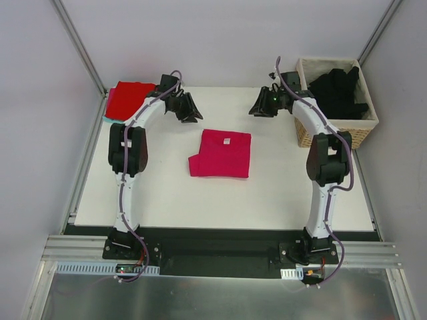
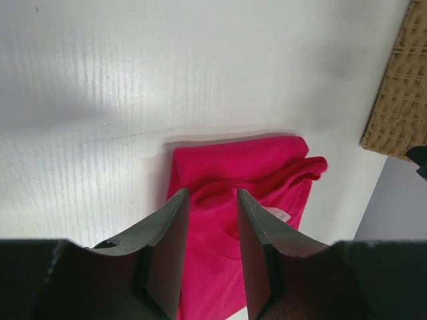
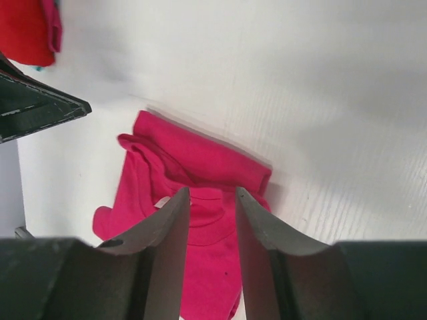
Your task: Fold and stack the t-shirts
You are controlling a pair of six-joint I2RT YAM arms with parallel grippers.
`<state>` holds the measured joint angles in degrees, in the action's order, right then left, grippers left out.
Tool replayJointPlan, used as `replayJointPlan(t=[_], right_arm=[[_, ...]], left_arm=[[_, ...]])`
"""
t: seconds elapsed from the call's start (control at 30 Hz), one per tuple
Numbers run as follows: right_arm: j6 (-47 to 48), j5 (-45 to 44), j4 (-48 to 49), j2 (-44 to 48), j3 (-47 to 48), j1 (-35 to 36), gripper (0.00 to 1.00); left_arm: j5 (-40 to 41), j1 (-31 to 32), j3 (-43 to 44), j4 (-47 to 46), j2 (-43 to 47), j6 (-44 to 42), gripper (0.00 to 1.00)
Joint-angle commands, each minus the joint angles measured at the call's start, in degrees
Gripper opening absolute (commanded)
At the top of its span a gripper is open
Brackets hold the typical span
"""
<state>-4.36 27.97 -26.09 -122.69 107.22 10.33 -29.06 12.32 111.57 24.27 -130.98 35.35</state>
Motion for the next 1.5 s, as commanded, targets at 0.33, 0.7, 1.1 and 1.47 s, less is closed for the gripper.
replayJointPlan(t=[0.33, 0.7, 1.1, 1.47], right_arm=[[0.5, 11.2, -2.5, 12.0, -16.5, 3.4, 0.22], [5.9, 9.1, -8.8, 8.7, -17.7, 11.4, 0.01], [12.8, 3.4, -21.0, -1.2, -6.5, 14.5, 0.01], [13.1, 0.5, -29.2, -10.8, 1.1, 13.2, 0.01]], left_arm=[[-14.0, 6.7, -29.4, -2.7, 23.1, -4.4, 0.06], [-9.6, 15.0, -37.2, -6.2, 22.8, -6.3, 0.0], [-2.8, 14.9, -39.3, -7.7, 17.8, -8.0, 0.0], [-3.5, 12.0, -36.5, -7.7, 11.0, -1.3, 0.0]])
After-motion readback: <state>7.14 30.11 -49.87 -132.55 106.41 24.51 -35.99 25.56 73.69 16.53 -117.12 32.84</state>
